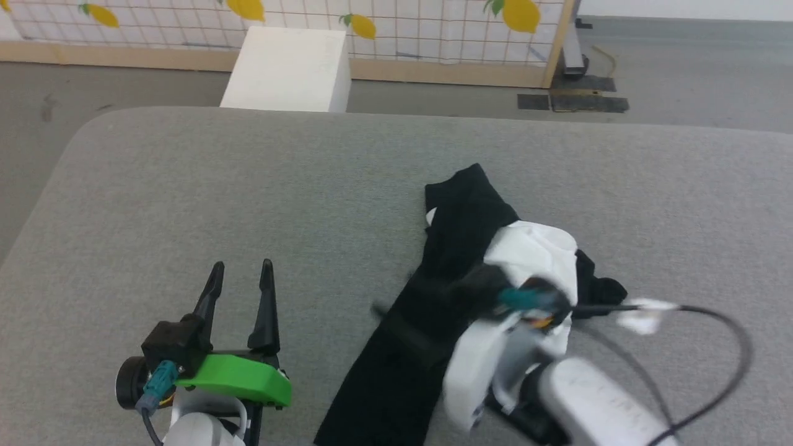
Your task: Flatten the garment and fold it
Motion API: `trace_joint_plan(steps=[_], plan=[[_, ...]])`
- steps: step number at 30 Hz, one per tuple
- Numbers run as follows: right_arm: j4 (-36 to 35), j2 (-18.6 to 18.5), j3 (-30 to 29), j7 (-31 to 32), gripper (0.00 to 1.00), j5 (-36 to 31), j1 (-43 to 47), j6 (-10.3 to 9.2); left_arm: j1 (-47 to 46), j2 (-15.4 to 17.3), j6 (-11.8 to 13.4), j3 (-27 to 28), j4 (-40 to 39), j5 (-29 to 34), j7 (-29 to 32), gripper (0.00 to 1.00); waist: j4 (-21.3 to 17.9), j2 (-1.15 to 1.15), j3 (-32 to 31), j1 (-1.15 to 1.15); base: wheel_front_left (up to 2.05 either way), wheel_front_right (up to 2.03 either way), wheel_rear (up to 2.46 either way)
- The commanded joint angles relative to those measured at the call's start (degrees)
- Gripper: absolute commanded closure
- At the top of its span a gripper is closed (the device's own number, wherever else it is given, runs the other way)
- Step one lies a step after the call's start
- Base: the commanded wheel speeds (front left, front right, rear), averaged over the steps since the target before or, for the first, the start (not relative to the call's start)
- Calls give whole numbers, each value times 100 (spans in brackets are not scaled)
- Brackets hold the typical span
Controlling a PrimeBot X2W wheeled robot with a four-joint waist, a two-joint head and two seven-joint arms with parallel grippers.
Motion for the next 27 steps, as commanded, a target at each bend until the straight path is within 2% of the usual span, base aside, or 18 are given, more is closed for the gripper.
trace_joint_plan(steps=[1,7,12,15,20,25,27], plan=[[-211,-21,-312,-273,0,-126,78,-9,-57,-13,-15,-37,0,12,-20,0,-165,0,-20,0,0,0,0],[-1014,85,-2211,-971,0,-981,793,-9,-306,-13,-115,-656,295,-63,-12,0,-430,0,-7,0,0,0,0],[-1194,301,-3418,-983,0,-1427,1512,-9,-733,-13,-24,-1332,827,-122,375,0,-637,0,59,0,0,0,0],[-1230,371,-3749,-961,0,-1459,1759,-9,-970,-14,183,-1537,1189,-184,851,0,-776,0,98,0,0,0,0],[-1297,411,-3903,-940,0,-1361,1912,-9,-1338,-14,503,-1688,1864,-361,2115,0,-991,0,160,0,0,0,0],[-1319,415,-3860,-1004,0,-1121,1870,-9,-1585,-13,526,-1809,2232,-429,3132,0,-1097,0,222,0,0,0,0],[-1320,415,-3836,-1024,0,-1066,1845,-9,-1624,5,510,-1901,2417,-447,3715,0,-1118,0,240,0,0,0,0]])
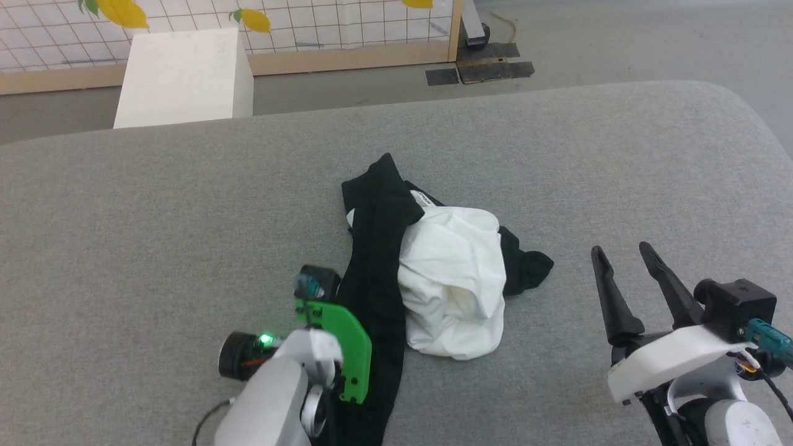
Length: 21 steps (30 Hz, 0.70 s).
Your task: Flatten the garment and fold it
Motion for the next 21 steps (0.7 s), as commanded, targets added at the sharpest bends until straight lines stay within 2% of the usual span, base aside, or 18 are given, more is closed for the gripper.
trace_joint_plan(steps=[1,4,6,8,11,15,18,21], plan=[[-36,16,34,-61,0,51,-45,-8,-27,47,-16,-70,153,-15,420,0,-38,0,36,0,0,0,0],[5,16,91,-103,0,147,-79,-8,11,79,-148,-200,256,-108,1218,2,-41,0,47,0,0,0,0],[24,16,99,-122,0,176,-74,-8,36,124,-177,-204,123,-146,1336,100,-18,0,46,0,0,0,0],[34,16,81,-135,0,185,-57,-8,66,158,-63,-77,-109,-169,1021,100,35,0,45,0,0,0,0],[19,16,76,-120,0,169,-19,-8,165,208,321,392,-564,-263,64,100,145,0,16,0,0,0,0],[3,17,77,-81,0,145,9,-8,438,418,731,1047,-1048,-415,-829,100,297,0,-66,0,0,0,0],[0,17,84,-43,0,136,46,-8,765,623,986,1489,-1367,-536,-1109,100,416,0,-137,0,0,0,0],[-1,17,66,-6,0,138,92,-8,1159,800,1208,1845,-1636,-647,-1142,100,555,0,-185,0,0,0,0]])
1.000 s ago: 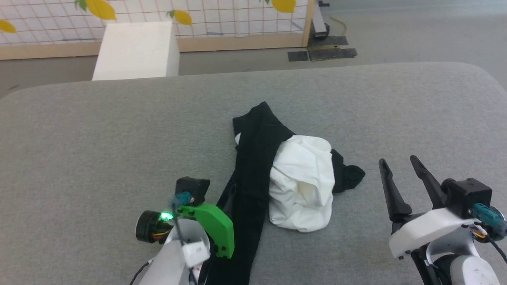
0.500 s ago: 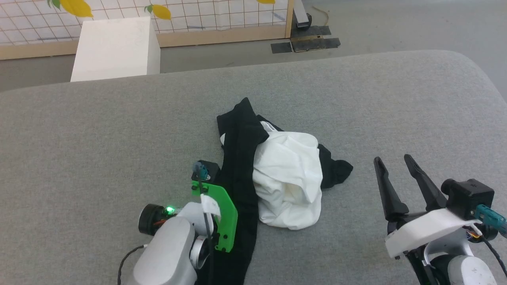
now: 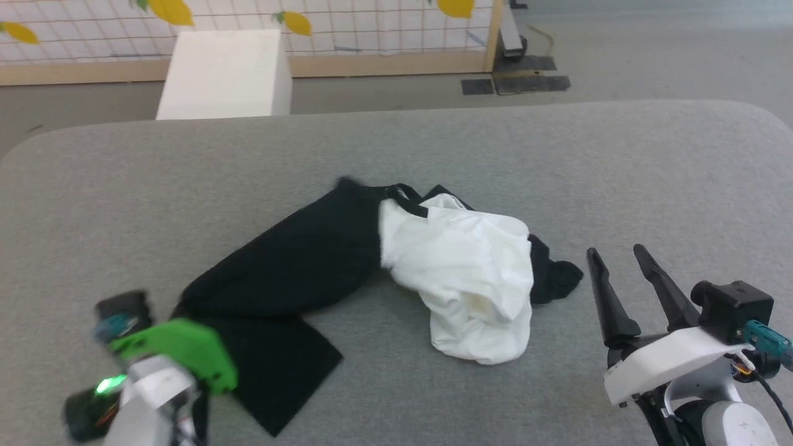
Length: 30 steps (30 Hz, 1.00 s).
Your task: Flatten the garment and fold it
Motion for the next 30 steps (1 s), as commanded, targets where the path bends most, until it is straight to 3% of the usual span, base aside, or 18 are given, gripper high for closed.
trace_joint_plan(steps=[1,9,10,11,12,20,24,30], plan=[[-18,9,0,47,0,-21,96,-8,275,89,107,158,-93,-147,-7,100,174,0,-91,0,0,0,0],[110,9,-220,302,0,-69,182,-8,1347,143,646,750,-331,-396,199,100,452,0,-125,0,0,0,0],[153,9,-284,368,0,-93,190,-8,1415,128,672,759,-358,-393,175,95,488,0,-114,0,0,0,0],[199,9,-349,445,0,-134,196,-8,1438,85,641,756,-402,-428,110,5,531,0,-94,0,0,0,0],[236,9,-405,500,0,-169,189,-8,1425,36,576,753,-454,-477,3,0,560,0,-78,0,0,0,0],[902,9,-815,1048,0,-966,-382,-8,813,-326,-404,259,-822,-397,-1894,0,854,0,218,0,0,0,0],[1580,9,-1025,1373,0,-1187,-900,-8,435,-446,-637,-74,-725,-132,-2396,0,982,0,398,0,0,0,0],[2603,3,-1088,2308,0,-1266,-1458,-8,88,-606,-834,-410,-543,132,-2532,0,1160,0,604,0,0,0,0]])
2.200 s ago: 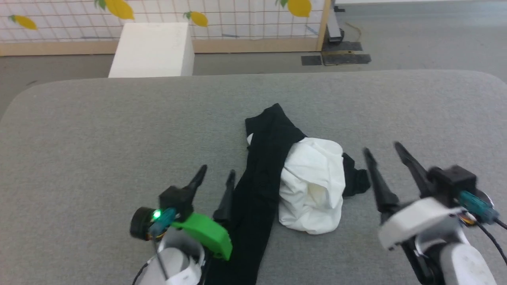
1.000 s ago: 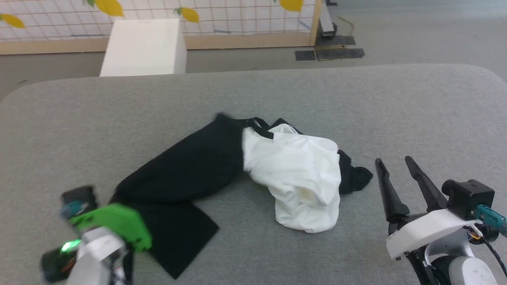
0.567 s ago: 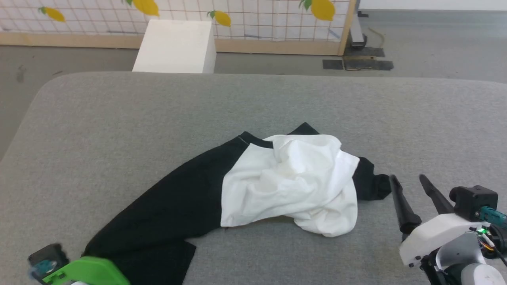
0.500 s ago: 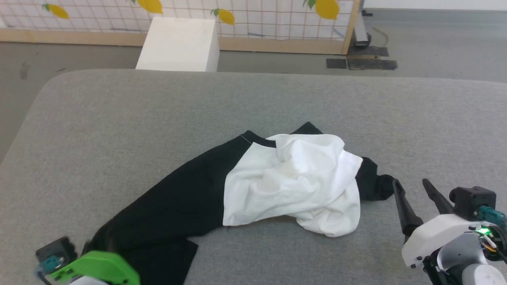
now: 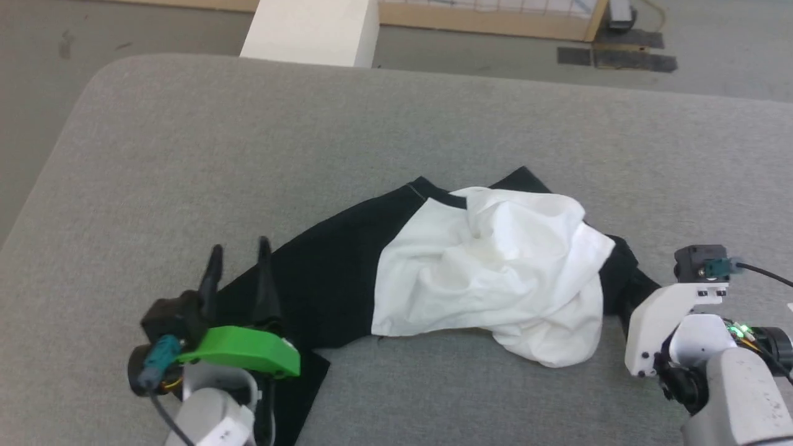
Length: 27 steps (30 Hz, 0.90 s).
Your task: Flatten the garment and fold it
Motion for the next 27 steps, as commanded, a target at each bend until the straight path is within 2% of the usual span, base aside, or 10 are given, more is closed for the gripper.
trace_joint_plan(steps=[1,2,3,4,6,7,11,15,22,27], plan=[[122,-15,73,223,0,55,-110,-9,-87,-47,-10,-38,45,55,-45,0,135,0,144,0,0,0,0],[194,-41,137,388,0,87,-144,-9,-104,-64,-17,-49,55,51,-46,0,142,0,162,0,0,0,0],[267,-75,218,624,7,131,-167,-9,-115,-81,-22,-54,67,53,-48,0,143,0,180,0,0,0,0],[287,-109,278,776,56,160,-181,-9,-123,-91,-22,-50,68,68,-48,0,140,0,190,0,0,0,0],[212,-188,398,939,100,254,-208,-9,-120,-109,-23,-29,97,68,-49,0,121,0,210,0,0,0,0],[122,-251,449,915,100,292,-224,-9,-117,-116,-23,-13,116,75,-49,0,98,0,210,0,0,0,0],[-772,-493,-13,-64,100,360,-330,-9,-90,-137,-66,102,206,105,-50,0,-89,0,75,0,0,0,0],[-1587,-573,-588,-250,100,240,-107,-9,-39,-144,-93,150,266,133,-50,0,-255,0,-55,0,0,0,0],[-2822,-305,-1749,362,100,-28,822,-9,-9,-151,-146,201,319,156,-51,0,-569,0,-122,0,0,0,0],[-2715,-42,-1914,1064,100,250,1434,-9,-46,-154,-201,202,349,201,-51,0,-771,0,-95,0,0,0,0]])
